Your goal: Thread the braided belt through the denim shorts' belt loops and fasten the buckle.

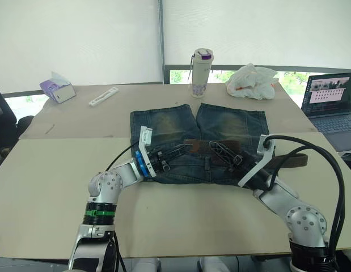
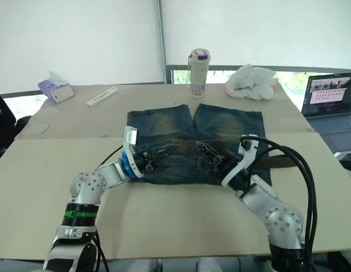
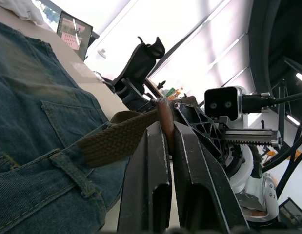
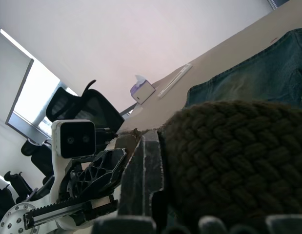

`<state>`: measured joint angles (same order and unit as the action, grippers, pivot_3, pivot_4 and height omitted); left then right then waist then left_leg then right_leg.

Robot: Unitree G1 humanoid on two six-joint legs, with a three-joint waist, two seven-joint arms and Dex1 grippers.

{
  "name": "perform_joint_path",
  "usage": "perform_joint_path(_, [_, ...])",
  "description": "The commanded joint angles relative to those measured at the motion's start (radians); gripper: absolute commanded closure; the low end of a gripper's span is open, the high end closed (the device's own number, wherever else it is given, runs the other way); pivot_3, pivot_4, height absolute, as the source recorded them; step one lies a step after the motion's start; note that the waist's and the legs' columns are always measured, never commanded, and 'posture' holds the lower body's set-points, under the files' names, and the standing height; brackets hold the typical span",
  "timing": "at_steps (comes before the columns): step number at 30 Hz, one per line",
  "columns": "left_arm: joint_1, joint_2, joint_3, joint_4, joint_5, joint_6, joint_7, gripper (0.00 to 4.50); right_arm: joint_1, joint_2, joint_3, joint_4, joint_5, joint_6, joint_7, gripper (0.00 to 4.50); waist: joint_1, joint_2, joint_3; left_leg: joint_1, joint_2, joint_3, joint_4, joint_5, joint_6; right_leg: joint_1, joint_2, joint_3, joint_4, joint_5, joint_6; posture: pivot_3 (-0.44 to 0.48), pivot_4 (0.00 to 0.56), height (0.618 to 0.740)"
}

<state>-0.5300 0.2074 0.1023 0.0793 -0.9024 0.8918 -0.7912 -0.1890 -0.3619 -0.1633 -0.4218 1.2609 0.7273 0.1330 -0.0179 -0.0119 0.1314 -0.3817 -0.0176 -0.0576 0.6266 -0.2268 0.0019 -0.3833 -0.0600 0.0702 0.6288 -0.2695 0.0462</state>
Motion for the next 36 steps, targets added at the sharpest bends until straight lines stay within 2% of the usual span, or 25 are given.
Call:
perform_joint_path(1, [-0.004, -0.003, 0.001, -0.009, 0.002, -0.022, -0.024, 4.50, -0.006, -0.013, -0.015, -0.036, 0.023, 0.009, 0.019, 4.48, 0.000, 0.000, 0.000, 0.000, 0.000, 0.000, 0.000, 0.000, 0.000, 0.000, 0.000, 0.000, 0.000, 0.000, 0.000, 0.000, 0.150, 0.740])
perform_joint_path(3, [0.000, 0.002, -0.010, -0.013, 0.010, -0.030, -0.048, 4.50, 0.000, -0.025, -0.026, -0.036, 0.023, 0.011, 0.019, 4.48, 0.000, 0.000, 0.000, 0.000, 0.000, 0.000, 0.000, 0.000, 0.000, 0.000, 0.000, 0.000, 0.000, 0.000, 0.000, 0.000, 0.150, 0.740])
perform_joint_path(7, [0.005, 0.011, -0.019, -0.013, 0.026, -0.045, -0.071, 2.95, 0.015, -0.066, -0.071, -0.029, 0.033, 0.009, 0.019, 4.50, 0.001, 0.000, 0.000, 0.000, 0.000, 0.000, 0.000, 0.000, 0.000, 0.000, 0.000, 0.000, 0.000, 0.000, 0.000, 0.000, 0.150, 0.740])
perform_joint_path(10, [-0.006, 0.001, -0.014, 0.033, 0.091, -0.104, -0.019, 1.50, 0.022, -0.104, -0.093, -0.011, 0.030, 0.022, 0.003, 4.50, 0.002, 0.000, 0.000, 0.000, 0.000, 0.000, 0.000, 0.000, 0.000, 0.000, 0.000, 0.000, 0.000, 0.000, 0.000, 0.000, 0.150, 0.740])
perform_joint_path(13, [-0.001, 0.039, -0.049, 0.045, 0.153, -0.152, -0.065, 0.15, 0.016, -0.122, -0.092, 0.030, 0.015, 0.052, -0.053, 4.50, -0.001, 0.000, 0.000, 0.000, 0.000, 0.001, 0.000, 0.000, 0.000, 0.000, 0.000, 0.000, 0.000, 0.000, 0.000, 0.000, 0.150, 0.740])
perform_joint_path(17, [0.011, 0.115, -0.146, 0.066, 0.318, -0.300, -0.133, 0.15, 0.007, -0.155, -0.087, 0.084, -0.036, 0.098, -0.097, 4.50, 0.000, 0.000, 0.000, 0.000, 0.000, 0.003, 0.000, 0.000, 0.000, 0.000, 0.000, 0.000, 0.000, 0.000, -0.001, 0.000, 0.150, 0.740])
perform_joint_path(20, [0.029, 0.143, -0.201, 0.072, 0.391, -0.371, -0.171, 0.15, 0.006, -0.179, -0.095, 0.107, -0.073, 0.123, -0.108, 4.50, 0.003, 0.000, 0.000, -0.001, 0.000, 0.003, 0.000, 0.000, 0.000, -0.001, 0.000, 0.000, -0.001, 0.000, -0.001, 0.000, 0.150, 0.740])
perform_joint_path(24, [0.047, 0.128, -0.213, 0.078, 0.414, -0.395, -0.175, 0.15, -0.001, -0.213, -0.156, 0.123, -0.065, 0.124, -0.070, 4.50, 0.006, 0.000, 0.000, -0.002, 0.000, 0.003, 0.000, 0.000, 0.000, -0.001, -0.001, 0.000, -0.001, 0.000, 0.000, 0.000, 0.150, 0.740])
perform_joint_path(30, [0.064, 0.106, -0.219, 0.062, 0.416, -0.388, -0.173, 0.15, 0.004, -0.332, -0.297, 0.139, -0.012, 0.155, -0.001, 4.50, 0.005, 0.000, 0.000, -0.003, 0.000, 0.003, 0.000, 0.000, 0.000, -0.001, -0.001, 0.000, -0.001, 0.000, 0.000, 0.000, 0.150, 0.740])
perform_joint_path(33, [0.064, 0.100, -0.225, 0.065, 0.421, -0.389, -0.177, 0.15, 0.039, -0.393, -0.296, 0.120, -0.002, 0.210, 0.062, 4.50, 0.003, 0.000, 0.000, -0.003, 0.000, 0.004, 0.000, 0.000, 0.000, 0.000, 0.000, -0.001, -0.001, 0.000, 0.000, 0.000, 0.150, 0.740])
perform_joint_path(36, [0.064, 0.096, -0.232, 0.068, 0.431, -0.395, -0.181, 0.15, 0.064, -0.398, -0.238, 0.071, -0.020, 0.231, 0.096, 4.50, -0.002, 0.000, 0.000, -0.002, 0.001, 0.004, 0.000, 0.000, 0.000, 0.000, 0.001, 0.000, 0.000, 0.000, 0.000, 0.000, 0.150, 0.740])
